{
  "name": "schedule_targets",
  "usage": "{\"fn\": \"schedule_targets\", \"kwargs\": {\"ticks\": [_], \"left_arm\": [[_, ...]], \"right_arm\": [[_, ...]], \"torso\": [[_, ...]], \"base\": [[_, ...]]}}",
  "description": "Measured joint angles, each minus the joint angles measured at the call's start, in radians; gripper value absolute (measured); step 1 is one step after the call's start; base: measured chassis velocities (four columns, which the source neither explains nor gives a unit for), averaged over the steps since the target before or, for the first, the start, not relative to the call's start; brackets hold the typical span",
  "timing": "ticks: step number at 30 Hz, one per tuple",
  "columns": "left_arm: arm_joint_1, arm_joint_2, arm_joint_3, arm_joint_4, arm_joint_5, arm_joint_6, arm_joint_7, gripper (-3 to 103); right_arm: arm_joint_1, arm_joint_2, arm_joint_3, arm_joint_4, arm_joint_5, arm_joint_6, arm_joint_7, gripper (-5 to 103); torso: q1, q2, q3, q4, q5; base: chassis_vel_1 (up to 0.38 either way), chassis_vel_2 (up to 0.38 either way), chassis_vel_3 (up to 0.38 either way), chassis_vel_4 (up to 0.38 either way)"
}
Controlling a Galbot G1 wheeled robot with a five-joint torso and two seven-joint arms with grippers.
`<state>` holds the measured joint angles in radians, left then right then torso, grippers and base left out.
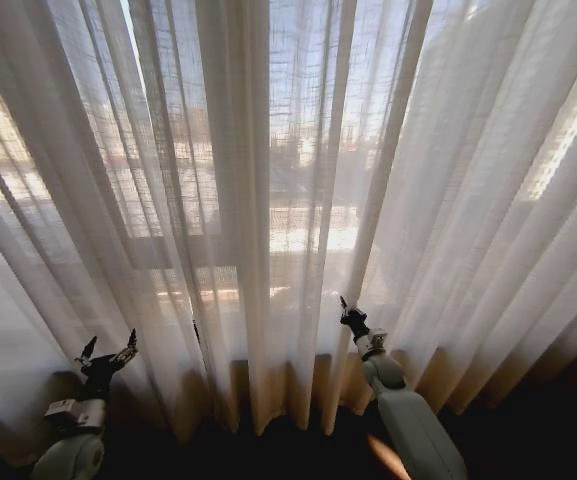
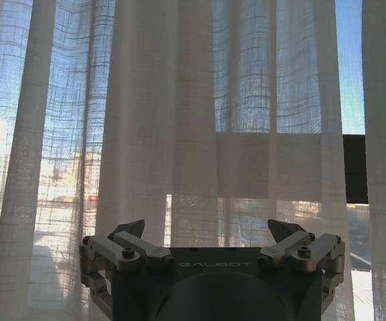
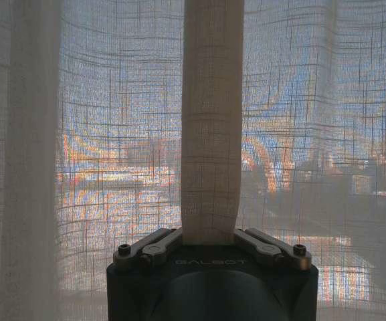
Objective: Open the curtains by pulling them apart, changing their state from closed to fully open.
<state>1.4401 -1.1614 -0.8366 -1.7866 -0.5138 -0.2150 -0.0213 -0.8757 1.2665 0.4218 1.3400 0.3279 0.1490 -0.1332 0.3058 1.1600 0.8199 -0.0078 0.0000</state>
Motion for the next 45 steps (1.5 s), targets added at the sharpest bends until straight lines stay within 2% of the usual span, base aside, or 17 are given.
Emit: {"fn": "schedule_targets", "kwargs": {"ticks": [11,21,42,45], "left_arm": [[0.0,0.0,0.0,0.0,0.0,0.0,0.0,100],[0.0,0.0,0.0,0.0,0.0,0.0,0.0,100],[0.0,0.0,0.0,0.0,0.0,0.0,0.0,100],[0.0,0.0,0.0,0.0,0.0,0.0,0.0,100]], "right_arm": [[-0.002,-0.005,0.018,-0.005,0.033,-0.004,-0.012,0],[-0.011,-0.019,0.044,-0.005,0.053,-0.006,-0.017,0],[-0.017,-0.049,0.074,-0.013,0.099,-0.002,-0.033,0],[-0.018,-0.051,0.078,-0.014,0.1,-0.002,-0.037,0]], "torso": [[0.0,0.0,0.0,0.0002,0.0],[0.0,0.0,0.0,0.0,-0.0001],[0.0,0.0,0.0,0.0004,0.0001],[0.0,0.0,0.0,-0.0002,0.0003]], "base": [[-0.02,-0.005,0.025,0.009],[-0.194,-0.109,0.212,0.097],[-0.337,-0.32,0.33,0.33],[-0.374,-0.341,0.334,0.313]]}}
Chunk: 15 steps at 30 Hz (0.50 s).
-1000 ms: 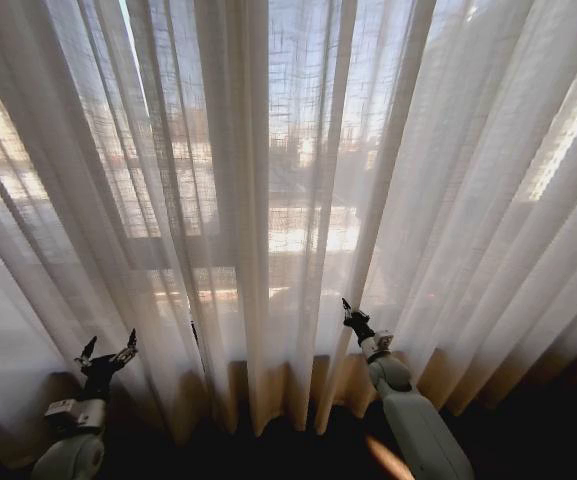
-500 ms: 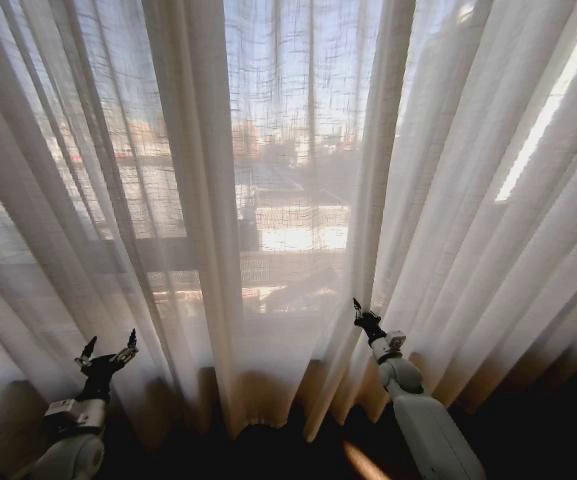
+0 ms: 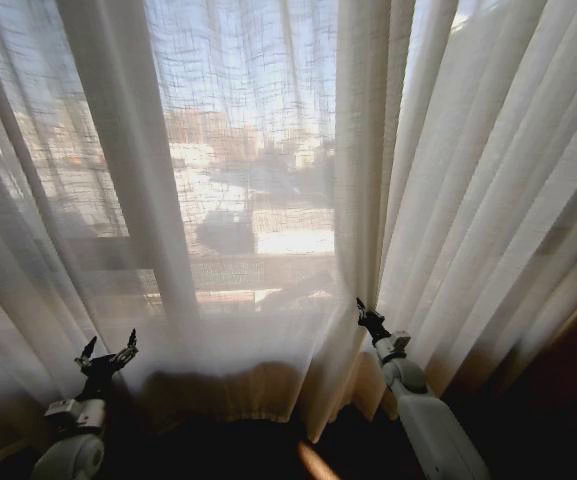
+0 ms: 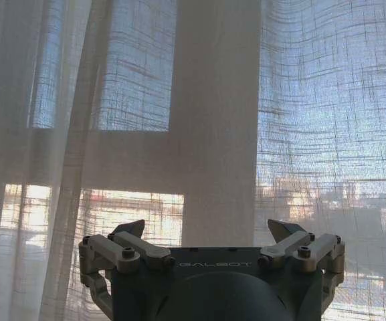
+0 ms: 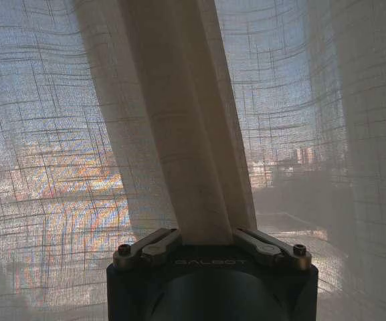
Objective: Open the curtains by pulling them apart, changing their state from closed to fully open.
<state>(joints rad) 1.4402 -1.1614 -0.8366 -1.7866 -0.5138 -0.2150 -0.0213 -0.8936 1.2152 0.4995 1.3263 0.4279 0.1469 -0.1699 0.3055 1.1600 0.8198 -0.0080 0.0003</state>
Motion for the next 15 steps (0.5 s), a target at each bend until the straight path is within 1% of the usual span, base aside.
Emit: {"fn": "schedule_targets", "kwargs": {"ticks": [3,4,8,11,15], "left_arm": [[0.0,0.0,0.0,0.0,0.0,0.0,0.0,100],[0.0,0.0,0.0,0.0,0.0,0.0,0.0,100],[0.0,0.0,0.0,0.0,0.0,0.0,0.0,100],[0.0,0.0,0.0,0.0,0.0,0.0,0.0,100],[0.0,0.0,0.0,0.0,0.0,0.0,0.0,100]], "right_arm": [[0.0,-0.002,0.003,-0.003,0.001,0.0,-0.005,0],[-0.001,-0.003,0.004,-0.003,0.001,0.0,-0.006,0],[-0.002,-0.003,0.006,-0.003,0.001,0.0,-0.008,0],[-0.004,-0.002,0.008,-0.003,0.001,0.001,-0.009,0],[-0.006,-0.001,0.009,-0.002,0.001,0.001,-0.011,0]], "torso": [[0.0,0.0,0.0,0.0002,-0.0002],[0.0,0.0,0.0,0.0002,-0.0008],[0.0,0.0,0.0,0.0002,0.0002],[0.0,0.0,0.0,0.0002,-0.0006],[0.0,0.0,0.0,0.0003,-0.0002]], "base": [[-0.396,-0.318,0.367,0.304],[-0.406,-0.315,0.414,0.334],[-0.373,-0.311,0.393,0.309],[-0.393,-0.352,0.389,0.329],[-0.376,-0.34,0.381,0.336]]}}
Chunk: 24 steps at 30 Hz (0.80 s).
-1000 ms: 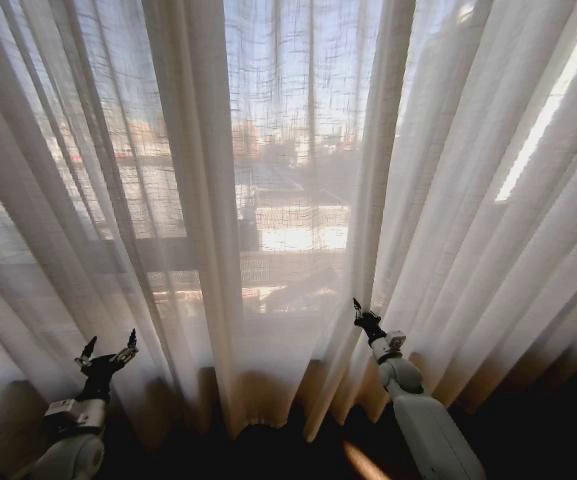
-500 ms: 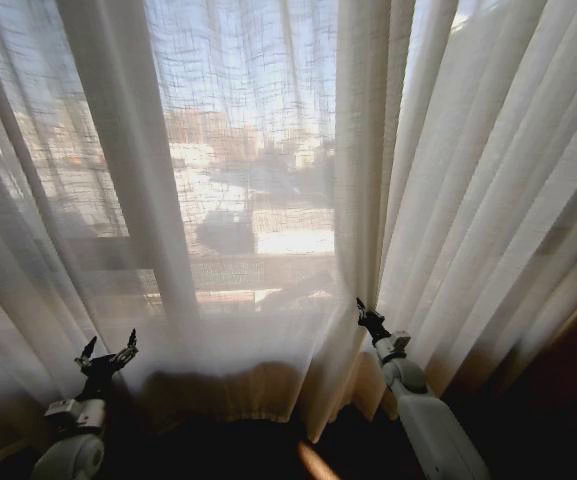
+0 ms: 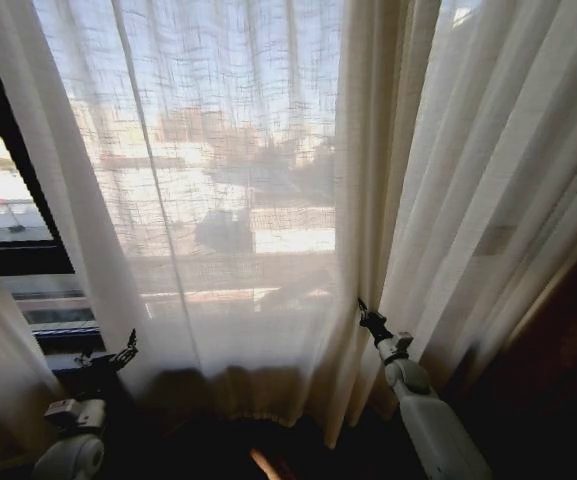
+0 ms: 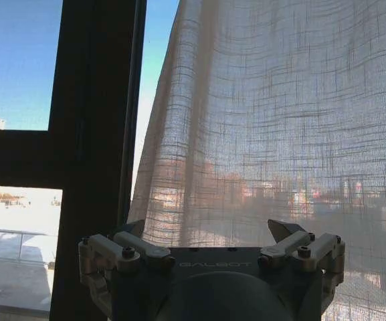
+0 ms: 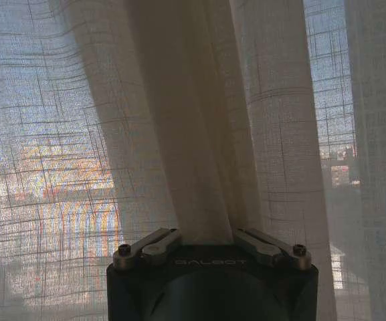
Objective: Open the curtains by pulling them apart, changing their state from closed to fully open.
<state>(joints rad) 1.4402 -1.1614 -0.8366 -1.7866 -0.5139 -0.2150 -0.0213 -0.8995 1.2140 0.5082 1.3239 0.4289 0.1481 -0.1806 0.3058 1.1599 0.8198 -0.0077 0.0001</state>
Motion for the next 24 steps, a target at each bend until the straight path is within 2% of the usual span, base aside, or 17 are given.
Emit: {"fn": "schedule_targets", "kwargs": {"ticks": [13,16,18,24], "left_arm": [[0.0,0.0,0.0,0.0,0.0,0.0,0.0,100],[0.0,0.0,0.0,0.0,0.0,0.0,0.0,100],[0.0,0.0,0.0,0.0,0.0,0.0,0.0,100],[0.0,0.0,0.0,0.0,0.0,0.0,0.0,100]], "right_arm": [[-0.008,-0.006,0.008,0.005,0.008,0.003,-0.007,0],[-0.008,-0.009,0.01,0.003,0.013,0.003,-0.008,0],[-0.006,-0.011,0.01,0.001,0.015,0.003,-0.009,0],[-0.001,-0.018,0.012,-0.002,0.024,0.003,-0.01,0]], "torso": [[0.0,0.0,0.0,0.0,0.0003],[0.0,0.0,0.0,-0.0002,-0.0009],[0.0,0.0,0.0,0.0003,0.0002],[0.0,0.0,0.0,0.0,0.0002]], "base": [[-0.368,-0.334,0.378,0.322],[-0.39,-0.333,0.392,0.332],[-0.38,-0.318,0.387,0.325],[-0.364,-0.322,0.378,0.331]]}}
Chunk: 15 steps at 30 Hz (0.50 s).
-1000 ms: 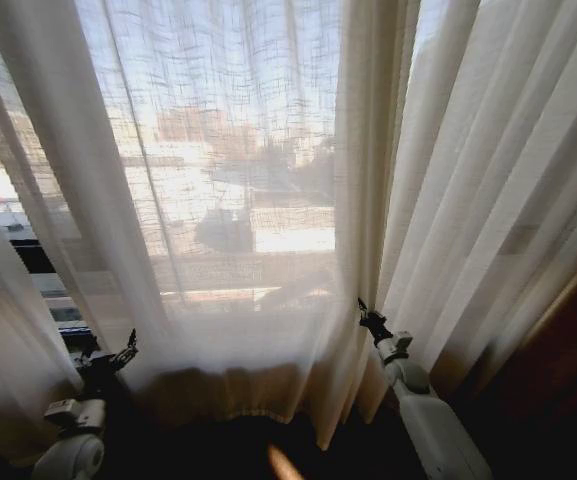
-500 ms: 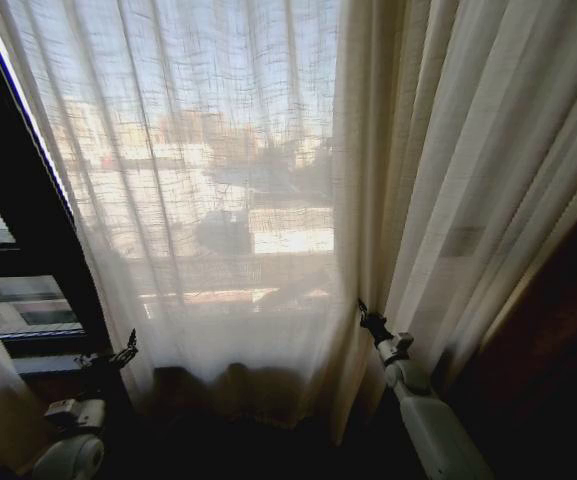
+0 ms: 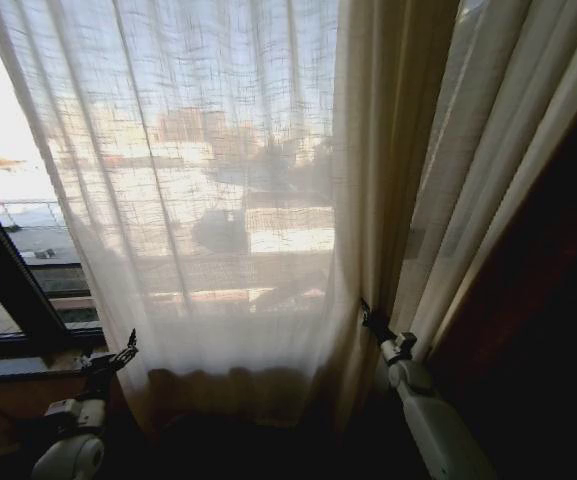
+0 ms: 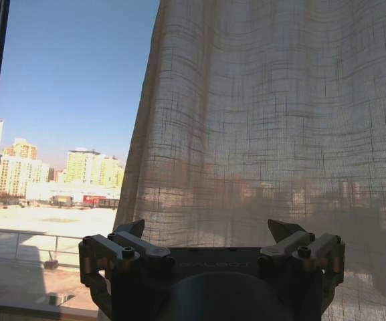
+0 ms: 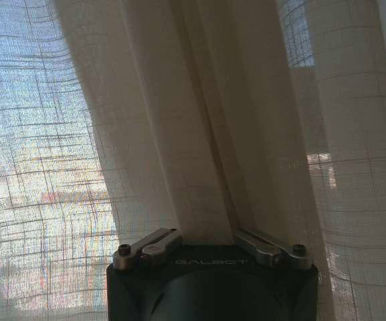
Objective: Open the curtains by pulling them apart, changing their state from closed to fully open.
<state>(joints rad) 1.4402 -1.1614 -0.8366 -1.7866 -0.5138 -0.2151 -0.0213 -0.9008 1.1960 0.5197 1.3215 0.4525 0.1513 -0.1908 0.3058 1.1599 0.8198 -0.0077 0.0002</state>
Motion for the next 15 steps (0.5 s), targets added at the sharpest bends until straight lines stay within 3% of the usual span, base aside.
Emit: {"fn": "schedule_targets", "kwargs": {"ticks": [15], "left_arm": [[0.0,0.0,0.0,0.0,0.0,0.0,0.0,100]], "right_arm": [[-0.01,-0.002,0.014,-0.008,-0.016,0.025,-0.01,0]], "torso": [[0.0,0.0,0.0,0.0,-0.0001]], "base": [[-0.371,-0.312,0.372,0.321]]}}
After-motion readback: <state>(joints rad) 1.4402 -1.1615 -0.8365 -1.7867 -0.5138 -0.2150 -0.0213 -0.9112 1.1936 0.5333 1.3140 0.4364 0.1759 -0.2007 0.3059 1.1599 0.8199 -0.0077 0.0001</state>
